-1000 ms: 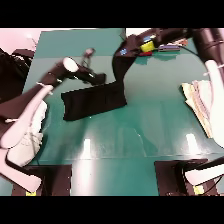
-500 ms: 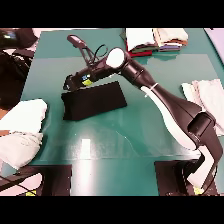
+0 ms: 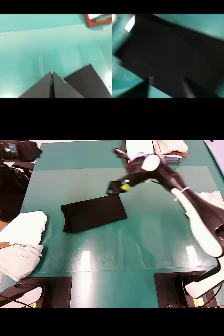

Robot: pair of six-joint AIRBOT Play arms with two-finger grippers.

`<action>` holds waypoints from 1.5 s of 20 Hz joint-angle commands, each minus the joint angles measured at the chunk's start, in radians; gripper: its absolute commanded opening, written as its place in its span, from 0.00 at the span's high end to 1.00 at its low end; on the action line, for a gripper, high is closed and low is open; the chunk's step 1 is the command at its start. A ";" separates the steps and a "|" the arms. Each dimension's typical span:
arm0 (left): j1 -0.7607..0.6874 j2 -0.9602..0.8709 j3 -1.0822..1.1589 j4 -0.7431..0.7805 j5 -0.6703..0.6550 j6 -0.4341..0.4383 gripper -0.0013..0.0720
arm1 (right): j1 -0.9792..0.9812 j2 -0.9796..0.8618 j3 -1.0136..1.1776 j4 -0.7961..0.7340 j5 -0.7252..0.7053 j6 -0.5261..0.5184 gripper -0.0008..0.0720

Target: Fold the shirts.

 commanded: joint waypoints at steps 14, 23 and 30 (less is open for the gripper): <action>-0.080 -0.039 0.000 -0.002 0.003 0.016 0.95 | -0.050 -0.245 -0.196 0.388 -0.163 -0.052 0.44; -0.240 -0.039 0.000 0.006 0.005 0.018 0.95 | -0.126 -0.132 0.105 -0.004 -0.122 0.030 0.97; -0.328 -0.039 0.000 -0.001 0.008 0.014 0.95 | -0.616 0.225 -0.039 -0.231 -0.059 0.069 0.97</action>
